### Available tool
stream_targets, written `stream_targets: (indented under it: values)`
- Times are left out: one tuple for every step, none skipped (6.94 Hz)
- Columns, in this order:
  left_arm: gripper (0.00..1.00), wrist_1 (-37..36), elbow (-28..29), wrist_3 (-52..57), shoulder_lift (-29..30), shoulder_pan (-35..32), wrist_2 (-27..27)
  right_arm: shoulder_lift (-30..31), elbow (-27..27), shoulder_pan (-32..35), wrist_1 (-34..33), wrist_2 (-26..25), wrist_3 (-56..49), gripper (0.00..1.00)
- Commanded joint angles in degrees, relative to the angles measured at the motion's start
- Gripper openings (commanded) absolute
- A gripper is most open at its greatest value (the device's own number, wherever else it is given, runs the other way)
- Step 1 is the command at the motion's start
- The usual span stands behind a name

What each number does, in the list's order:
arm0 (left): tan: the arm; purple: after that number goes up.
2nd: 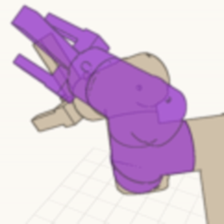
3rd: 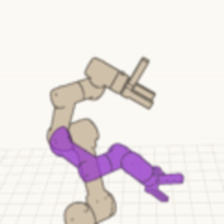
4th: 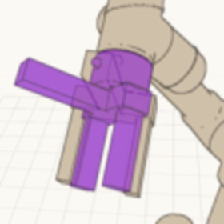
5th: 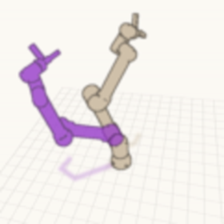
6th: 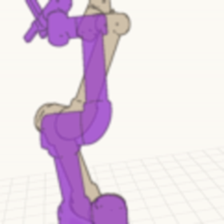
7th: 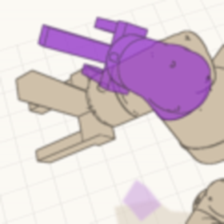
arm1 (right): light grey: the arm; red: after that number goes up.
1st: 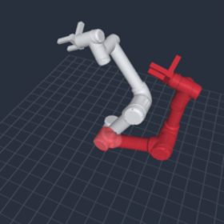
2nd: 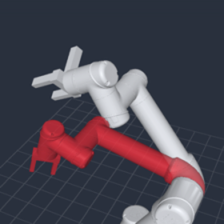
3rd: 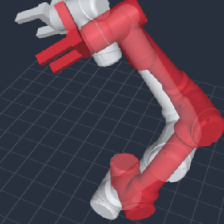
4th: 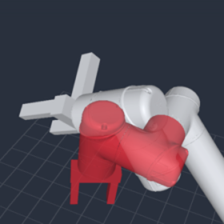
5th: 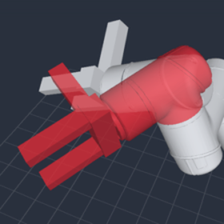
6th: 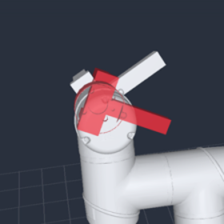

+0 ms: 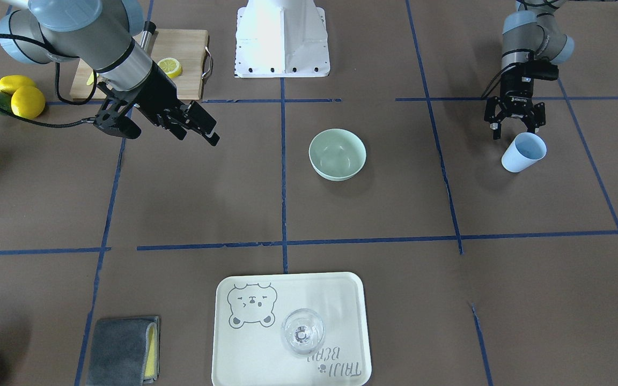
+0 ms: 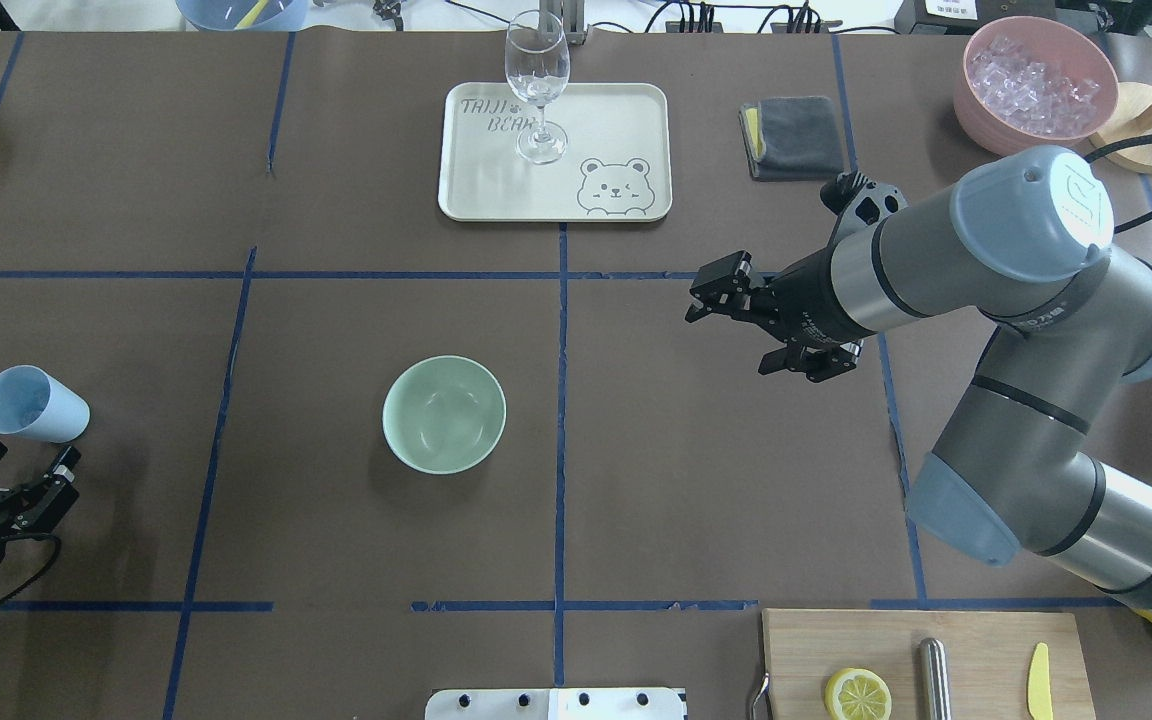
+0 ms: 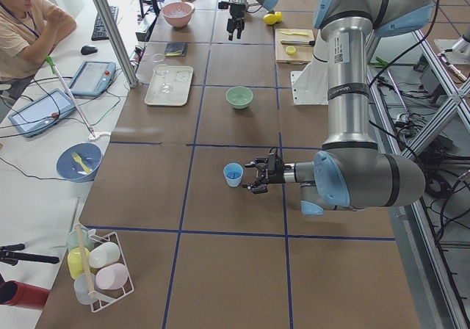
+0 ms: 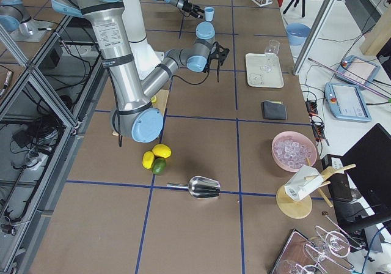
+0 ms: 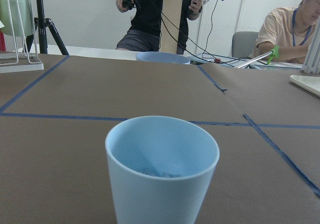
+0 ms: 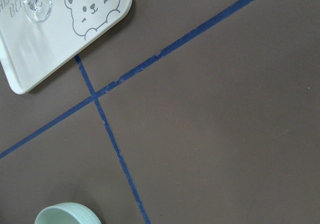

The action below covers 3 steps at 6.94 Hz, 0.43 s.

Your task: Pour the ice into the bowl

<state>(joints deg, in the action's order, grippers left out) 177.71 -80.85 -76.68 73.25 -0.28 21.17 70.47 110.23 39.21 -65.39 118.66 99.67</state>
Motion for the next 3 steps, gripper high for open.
stream_targets:
  values:
    - [0.99,-0.87,1.05,0.21,0.40,-1.39,-0.70,0.28,-0.01,-0.01,0.00,-0.01,0.00,1.00]
    - [0.99,-1.14,1.05,0.30,0.66,-1.83,-0.70,0.37,-0.01,-0.01,0.00,-0.01,0.00,1.00]
    - [0.99,-1.14,1.05,0.39,0.75,-2.09,-0.61,0.37,-0.01,-0.01,0.00,0.08,0.00,1.00]
